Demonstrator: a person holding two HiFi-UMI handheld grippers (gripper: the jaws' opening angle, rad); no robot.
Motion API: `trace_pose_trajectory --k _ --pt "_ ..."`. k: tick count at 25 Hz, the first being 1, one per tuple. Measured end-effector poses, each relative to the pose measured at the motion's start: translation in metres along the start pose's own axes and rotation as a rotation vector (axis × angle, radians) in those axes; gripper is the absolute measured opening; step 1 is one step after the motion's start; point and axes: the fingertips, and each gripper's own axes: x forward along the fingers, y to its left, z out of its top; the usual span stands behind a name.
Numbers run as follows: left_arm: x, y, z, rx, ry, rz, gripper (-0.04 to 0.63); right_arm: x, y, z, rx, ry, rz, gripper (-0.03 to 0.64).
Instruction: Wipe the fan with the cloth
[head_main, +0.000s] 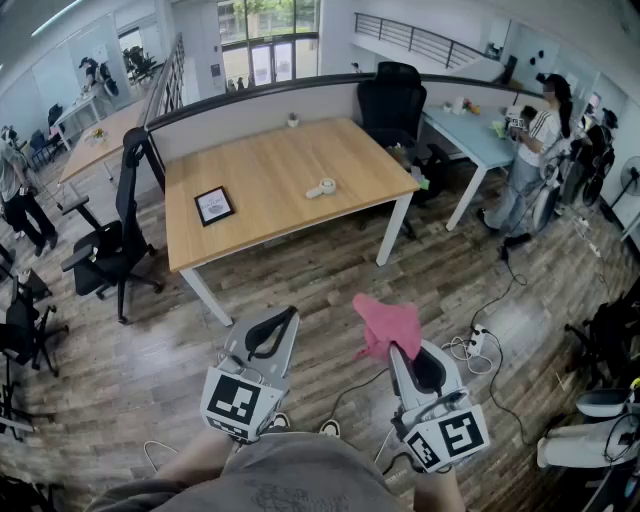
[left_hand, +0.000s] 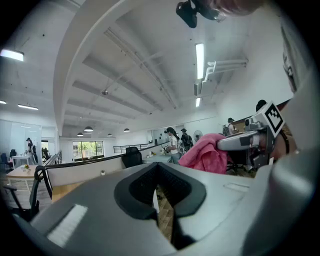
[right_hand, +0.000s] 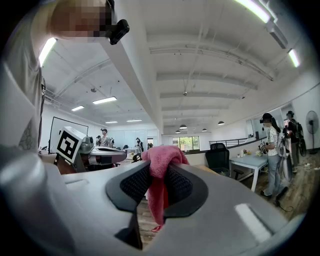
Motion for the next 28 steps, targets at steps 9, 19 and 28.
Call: trace_pose_trajectory --k 9,19,28 --pt "0.020 -0.020 0.004 0.003 -0.004 0.028 0.002 -0.011 -0.034 0.002 -0.006 -0.018 0.014 0.081" --pt "0.027 -0.036 -0.001 -0.026 0.008 0.076 0.002 -0.021 -0.059 -0.006 0.000 -0.012 0.035 0.081" --pt "0.057 -0.030 -0.006 -0.058 -0.014 0.076 0.156 0.001 -0.075 -0.016 -0.006 0.013 0.043 0.081"
